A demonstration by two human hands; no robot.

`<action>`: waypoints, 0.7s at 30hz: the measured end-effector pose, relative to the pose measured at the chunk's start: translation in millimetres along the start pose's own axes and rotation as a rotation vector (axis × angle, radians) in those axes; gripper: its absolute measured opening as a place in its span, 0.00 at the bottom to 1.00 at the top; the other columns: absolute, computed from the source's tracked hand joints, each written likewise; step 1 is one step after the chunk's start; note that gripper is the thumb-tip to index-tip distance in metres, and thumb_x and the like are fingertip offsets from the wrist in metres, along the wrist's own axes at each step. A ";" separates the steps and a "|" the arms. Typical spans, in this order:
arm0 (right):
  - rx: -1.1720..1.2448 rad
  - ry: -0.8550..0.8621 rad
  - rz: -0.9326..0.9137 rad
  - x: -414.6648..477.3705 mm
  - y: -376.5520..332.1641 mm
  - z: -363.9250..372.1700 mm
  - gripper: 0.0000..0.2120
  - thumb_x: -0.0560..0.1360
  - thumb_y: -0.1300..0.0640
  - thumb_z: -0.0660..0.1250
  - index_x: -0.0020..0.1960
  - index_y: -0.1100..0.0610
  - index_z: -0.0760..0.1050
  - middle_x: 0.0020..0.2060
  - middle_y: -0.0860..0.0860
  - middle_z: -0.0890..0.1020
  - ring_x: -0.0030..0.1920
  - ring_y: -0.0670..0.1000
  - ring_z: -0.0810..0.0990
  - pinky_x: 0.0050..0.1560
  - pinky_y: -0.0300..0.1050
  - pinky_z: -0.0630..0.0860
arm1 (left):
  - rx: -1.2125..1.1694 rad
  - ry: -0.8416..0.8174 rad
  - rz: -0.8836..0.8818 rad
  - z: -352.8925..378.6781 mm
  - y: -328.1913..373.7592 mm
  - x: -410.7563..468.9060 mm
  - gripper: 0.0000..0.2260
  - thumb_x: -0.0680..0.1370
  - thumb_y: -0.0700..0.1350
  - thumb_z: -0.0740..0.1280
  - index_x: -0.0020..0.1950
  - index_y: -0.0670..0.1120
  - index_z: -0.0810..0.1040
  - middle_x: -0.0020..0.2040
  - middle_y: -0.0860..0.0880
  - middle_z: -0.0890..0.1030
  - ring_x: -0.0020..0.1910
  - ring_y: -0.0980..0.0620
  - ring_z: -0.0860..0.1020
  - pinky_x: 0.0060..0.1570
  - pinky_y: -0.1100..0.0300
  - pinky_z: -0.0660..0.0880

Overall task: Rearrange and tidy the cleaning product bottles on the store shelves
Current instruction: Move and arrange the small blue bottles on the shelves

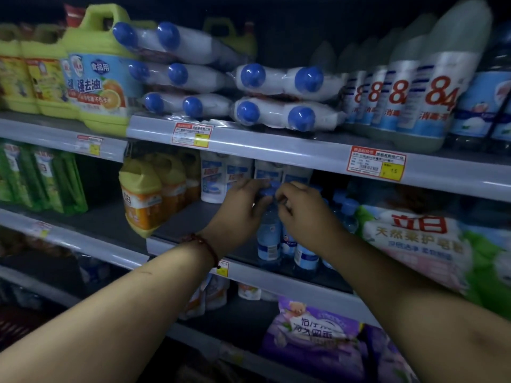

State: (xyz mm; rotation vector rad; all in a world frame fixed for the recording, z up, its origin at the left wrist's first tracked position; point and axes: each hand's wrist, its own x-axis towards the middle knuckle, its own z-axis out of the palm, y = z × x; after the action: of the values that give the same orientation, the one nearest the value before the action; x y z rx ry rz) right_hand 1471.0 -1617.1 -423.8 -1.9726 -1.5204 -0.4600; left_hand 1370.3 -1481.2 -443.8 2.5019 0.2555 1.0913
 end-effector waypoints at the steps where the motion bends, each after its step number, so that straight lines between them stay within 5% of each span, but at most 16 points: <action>1: -0.012 0.002 0.010 -1.3 1.0 -2.7 0.03 0.75 0.68 0.64 0.46 0.62 0.74 0.42 0.52 0.73 0.39 0.51 0.72 0.41 0.42 0.66 | -0.018 -0.002 0.000 3.4 3.1 0.1 0.14 0.81 0.42 0.66 0.67 0.41 0.77 0.58 0.40 0.77 0.54 0.43 0.79 0.55 0.60 0.72; 5: -0.029 -0.038 0.064 -6.6 2.2 -15.3 0.02 0.75 0.66 0.65 0.47 0.61 0.74 0.44 0.52 0.73 0.41 0.51 0.73 0.43 0.45 0.71 | -0.036 -0.008 0.018 8.0 13.4 -0.6 0.14 0.80 0.43 0.69 0.66 0.42 0.77 0.55 0.44 0.77 0.51 0.47 0.79 0.54 0.62 0.73; 9: -0.040 -0.103 0.092 -11.7 0.9 -25.9 0.09 0.76 0.64 0.65 0.56 0.60 0.74 0.51 0.55 0.76 0.46 0.53 0.77 0.50 0.49 0.77 | -0.023 -0.060 0.020 4.2 19.6 -2.4 0.18 0.80 0.43 0.70 0.69 0.45 0.75 0.54 0.49 0.73 0.50 0.47 0.79 0.54 0.52 0.79; 14: -0.032 -0.086 0.088 -13.6 -6.9 -42.8 0.09 0.75 0.64 0.66 0.55 0.61 0.74 0.53 0.57 0.78 0.49 0.56 0.79 0.52 0.55 0.78 | 0.036 -0.124 -0.063 -9.7 29.5 -3.9 0.24 0.78 0.48 0.71 0.73 0.46 0.70 0.63 0.45 0.76 0.58 0.46 0.78 0.52 0.62 0.72; 21: -0.117 -0.097 -0.010 -28.7 -22.4 -65.2 0.10 0.78 0.58 0.65 0.59 0.56 0.73 0.55 0.52 0.76 0.53 0.54 0.77 0.49 0.49 0.75 | 0.385 -0.212 -0.043 -43.6 55.5 -13.6 0.26 0.79 0.60 0.65 0.74 0.51 0.68 0.70 0.48 0.72 0.67 0.47 0.72 0.61 0.48 0.75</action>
State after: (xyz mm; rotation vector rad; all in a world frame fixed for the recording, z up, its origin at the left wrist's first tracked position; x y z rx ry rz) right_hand 1447.1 -1676.9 -385.9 -2.1059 -1.5962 -0.4732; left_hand 1329.5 -1523.3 -402.2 2.9075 0.4951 0.8119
